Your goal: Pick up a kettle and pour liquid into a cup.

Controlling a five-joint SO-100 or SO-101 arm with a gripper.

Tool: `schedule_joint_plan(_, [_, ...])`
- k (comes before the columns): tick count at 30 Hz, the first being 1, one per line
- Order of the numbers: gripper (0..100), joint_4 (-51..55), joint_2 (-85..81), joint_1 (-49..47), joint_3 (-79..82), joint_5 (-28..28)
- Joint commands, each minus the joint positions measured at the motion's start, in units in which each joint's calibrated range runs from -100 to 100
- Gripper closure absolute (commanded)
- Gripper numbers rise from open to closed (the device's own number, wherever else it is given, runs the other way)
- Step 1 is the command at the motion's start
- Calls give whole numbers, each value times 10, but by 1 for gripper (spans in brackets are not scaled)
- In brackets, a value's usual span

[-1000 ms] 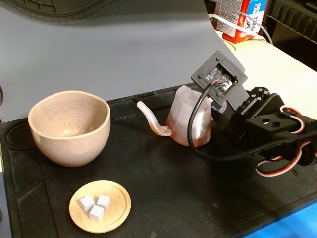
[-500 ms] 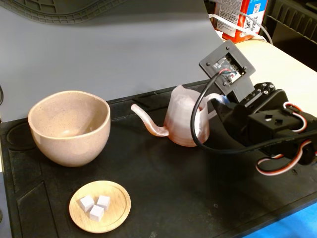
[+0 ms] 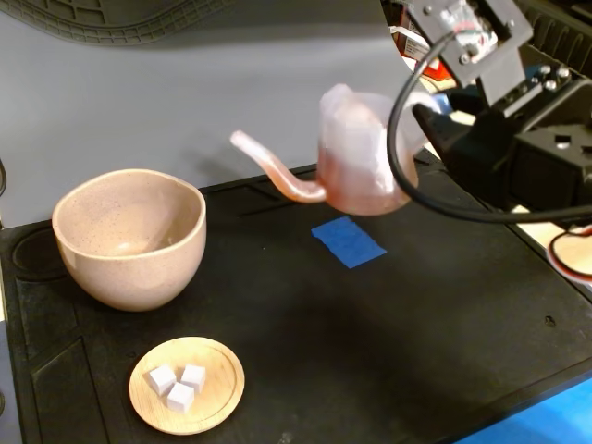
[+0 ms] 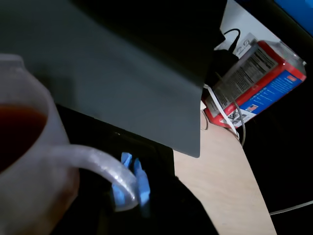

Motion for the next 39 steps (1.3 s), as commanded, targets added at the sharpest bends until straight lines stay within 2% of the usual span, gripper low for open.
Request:
schedule_joint_plan(1, [99,6,-49,-14,-15,-4])
schedule_joint_plan(11, [99,6,-41,-51,-44,-4])
schedule_joint_plan(13, [99,51,-41,-56,-77,0])
schedule_joint_plan(17, [99,54,-41,-56,-84,3])
schedule_joint_plan(22, [99,54,-40,-56,-91,46])
schedule_joint_plan(30, [99,54,40,-80,-177,48])
schedule_joint_plan(33, [99,54,55,-83,-199,71])
schedule_joint_plan(35, [99,54,56,-83,-229,109])
schedule_joint_plan(39, [99,54,54,-76,-231,110])
